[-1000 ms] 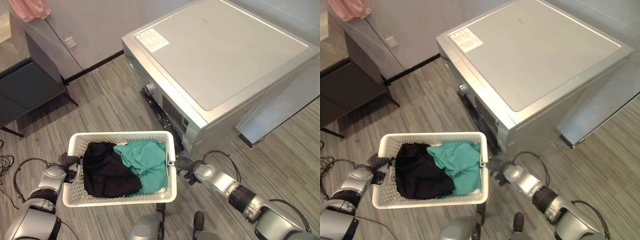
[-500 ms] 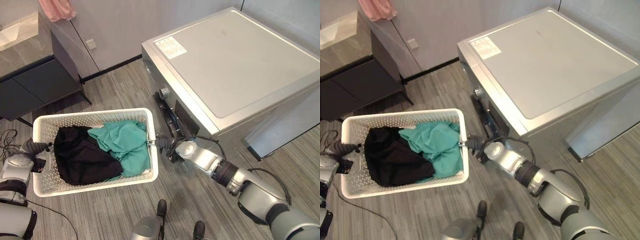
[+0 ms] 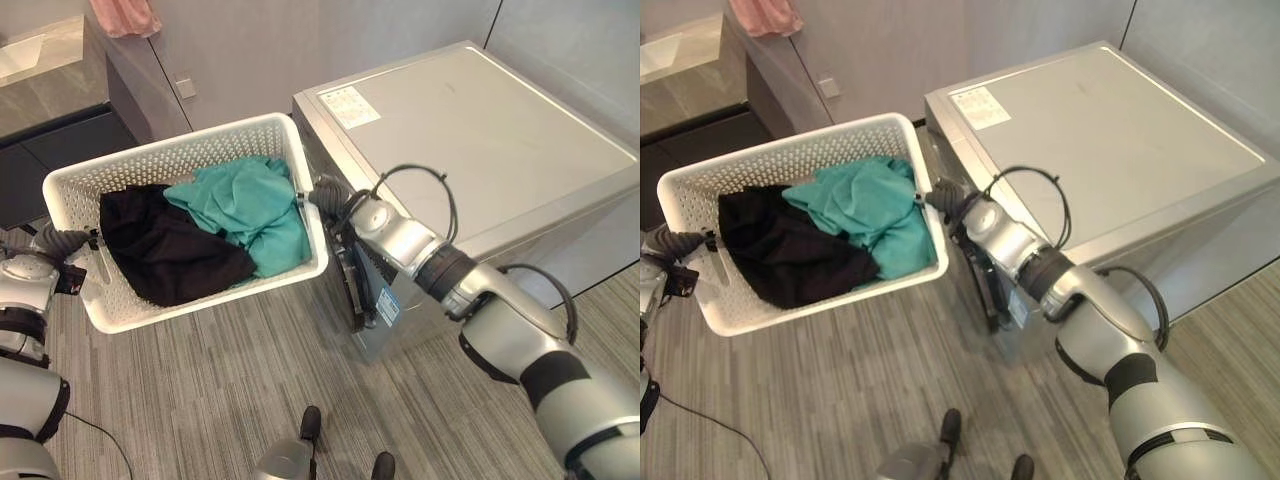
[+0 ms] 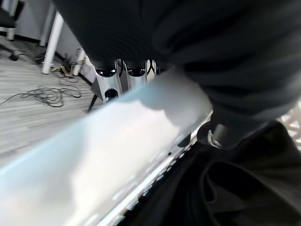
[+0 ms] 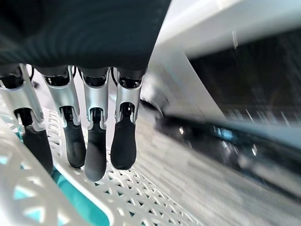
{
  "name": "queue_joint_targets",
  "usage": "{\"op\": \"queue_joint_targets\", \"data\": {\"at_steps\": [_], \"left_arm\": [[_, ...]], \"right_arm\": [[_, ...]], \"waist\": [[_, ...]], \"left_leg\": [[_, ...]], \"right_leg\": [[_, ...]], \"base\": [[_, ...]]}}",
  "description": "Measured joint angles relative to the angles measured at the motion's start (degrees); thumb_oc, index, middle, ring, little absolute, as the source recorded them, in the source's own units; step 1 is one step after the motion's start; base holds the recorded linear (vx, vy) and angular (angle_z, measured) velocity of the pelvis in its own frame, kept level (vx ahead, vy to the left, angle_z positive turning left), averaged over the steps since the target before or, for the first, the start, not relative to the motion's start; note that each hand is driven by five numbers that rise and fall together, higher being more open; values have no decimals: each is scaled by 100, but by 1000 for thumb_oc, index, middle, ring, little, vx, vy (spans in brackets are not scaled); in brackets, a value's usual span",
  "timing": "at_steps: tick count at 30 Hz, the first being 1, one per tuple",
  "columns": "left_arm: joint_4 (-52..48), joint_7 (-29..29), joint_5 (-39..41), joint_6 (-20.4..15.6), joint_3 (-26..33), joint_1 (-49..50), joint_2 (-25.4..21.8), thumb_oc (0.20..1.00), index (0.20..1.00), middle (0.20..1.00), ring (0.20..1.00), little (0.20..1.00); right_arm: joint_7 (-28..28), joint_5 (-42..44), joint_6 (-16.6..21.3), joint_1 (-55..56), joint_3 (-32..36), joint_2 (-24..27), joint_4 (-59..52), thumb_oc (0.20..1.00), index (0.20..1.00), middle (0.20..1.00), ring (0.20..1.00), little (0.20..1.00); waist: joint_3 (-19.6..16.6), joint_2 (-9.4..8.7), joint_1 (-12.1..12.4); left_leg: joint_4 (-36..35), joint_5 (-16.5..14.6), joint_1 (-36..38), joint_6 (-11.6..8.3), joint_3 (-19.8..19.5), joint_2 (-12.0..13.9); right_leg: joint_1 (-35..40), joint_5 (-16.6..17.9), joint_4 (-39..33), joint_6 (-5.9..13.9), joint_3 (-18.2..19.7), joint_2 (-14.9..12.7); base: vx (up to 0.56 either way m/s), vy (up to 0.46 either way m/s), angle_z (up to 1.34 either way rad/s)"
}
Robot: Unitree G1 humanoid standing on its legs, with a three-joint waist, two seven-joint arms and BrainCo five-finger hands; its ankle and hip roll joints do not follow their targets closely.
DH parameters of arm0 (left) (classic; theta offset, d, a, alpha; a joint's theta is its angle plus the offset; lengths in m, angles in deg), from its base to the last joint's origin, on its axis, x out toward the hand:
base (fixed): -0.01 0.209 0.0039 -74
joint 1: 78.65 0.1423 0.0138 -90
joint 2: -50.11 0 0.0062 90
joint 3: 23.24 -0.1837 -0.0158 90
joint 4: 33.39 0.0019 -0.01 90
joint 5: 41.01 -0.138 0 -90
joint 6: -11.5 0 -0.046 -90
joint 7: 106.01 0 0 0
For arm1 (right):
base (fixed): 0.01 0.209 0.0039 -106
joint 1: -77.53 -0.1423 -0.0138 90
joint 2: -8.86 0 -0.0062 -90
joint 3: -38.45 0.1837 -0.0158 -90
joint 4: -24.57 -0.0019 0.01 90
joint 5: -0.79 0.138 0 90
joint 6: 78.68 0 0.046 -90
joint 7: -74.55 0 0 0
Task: Grab the laundry basket,head to the washer,open it,put in the laundry and shut it.
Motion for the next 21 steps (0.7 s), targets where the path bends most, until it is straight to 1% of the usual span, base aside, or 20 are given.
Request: {"op": "queue_joint_targets", "data": {"at_steps": [2, 3, 5, 6, 7, 8, 9, 11, 12, 15, 18, 19, 21], "left_arm": [[-47, -91, 183, -3, -288, -306, -12, 200, 200, 200, 200, 200], [-74, -138, 223, -7, -535, -532, -24, 200, 200, 200, 200, 200], [-188, -206, 305, -15, -637, -661, -30, 200, 200, 200, 200, 200], [-277, -254, 406, -18, -763, -798, -33, 200, 200, 200, 200, 200], [-286, -295, 439, -52, -912, -896, -35, 200, 200, 200, 200, 200], [-199, -306, 563, -72, -968, -1101, -20, 200, 200, 200, 200, 200], [-160, -350, 644, -68, -1102, -1263, -96, 200, 200, 200, 200, 200], [-226, -409, 656, -70, -1212, -1388, -118, 200, 200, 200, 200, 200], [-230, -427, 661, -61, -1403, -1525, -60, 200, 200, 200, 200, 200], [-285, -464, 670, -69, -1440, -1571, 120, 200, 200, 200, 200, 200], [-289, -470, 811, -85, -1448, -1603, 291, 200, 200, 200, 200, 200], [-256, -468, 836, -87, -1558, -1734, 380, 200, 200, 200, 200, 200], [-186, -429, 832, -71, -1654, -1981, 632, 200, 200, 200, 200, 200]], "right_arm": [[99, 295, 3, -367, -119, 177, 268, 200, 200, 200, 200, 200], [183, 531, 13, -586, -318, 350, 311, 200, 200, 200, 200, 200], [235, 749, 27, -751, -402, 508, 414, 200, 200, 200, 200, 200], [316, 1006, 51, -924, -455, 709, 576, 200, 200, 200, 200, 200], [390, 1115, 64, -1029, -518, 774, 657, 200, 200, 200, 200, 200], [570, 1250, 106, -1269, -596, 856, 764, 200, 200, 200, 200, 200], [621, 1400, 178, -1450, -805, 865, 914, 200, 200, 200, 200, 200], [626, 1461, 192, -1553, -820, 891, 1072, 200, 200, 200, 200, 200], [658, 1569, 200, -1664, -867, 949, 1229, 200, 200, 200, 200, 200], [727, 1675, 250, -1806, -890, 1104, 1424, 200, 200, 200, 200, 200], [740, 1688, 301, -1891, -891, 1191, 1635, 200, 200, 200, 200, 200], [764, 1705, 382, -1950, -891, 1230, 1763, 200, 200, 200, 200, 200], [756, 1713, 389, -1966, -885, 1382, 1876, 200, 200, 200, 200, 200]], "waist": [[-40, -68, -37], [-60, -105, -58], [-102, -177, -124], [-140, -241, -229], [-147, -253, -227], [-173, -296, -355], [-188, -321, -402], [-203, -343, -451], [-215, -363, -480], [-233, -391, -565], [-275, -462, -739], [-275, -462, -813], [-277, -465, -918]], "left_leg": [[1, 0, 9, 0, 15, 1], [1, 0, -1, 0, -5, 1], [1, -1, 5, -2, 17, 1], [1, -4, -3, -4, 19, -1], [1, -3, -17, -3, 8, 0], [1, -3, -31, -3, 47, 6], [1, -3, -35, -3, 68, 6], [1, -6, -33, -6, 118, 4], [1, -10, -50, -9, 167, 8], [1, -9, -97, -8, 206, 10], [1, -9, -93, -6, 330, 17], [2, -7, -102, -5, 333, 18], [1, -11, -101, -4, 347, 18]], "right_leg": [[-1, -4, 0, 7, 10, -3], [0, -4, 2, 7, -5, -1], [-4, -4, 2, 8, 11, -5], [-23, -4, 9, 9, 11, -5], [-37, -7, 19, 9, 5, -4], [-93, -7, 64, 11, 37, -6], [-108, -9, 80, 14, 55, -13], [-124, -18, 102, 30, 75, -23], [-198, -19, 145, 30, 123, -23], [-298, -16, 214, 32, 193, -35], [-376, -3, 225, 35, 326, -40], [-386, 0, 238, 33, 329, -40], [-417, -2, 262, 36, 336, -38]], "base": [[0, 0, 0], [19, 13, -4], [3, 12, -2], [-3, 33, 1], [-6, 21, -5], [-1, 28, -9], [9, 21, -12], [8, 21, -7], [1, 20, -12], [11, 28, -15], [7, 16, -18], [17, 17, -13], [0, 0, 0]]}}
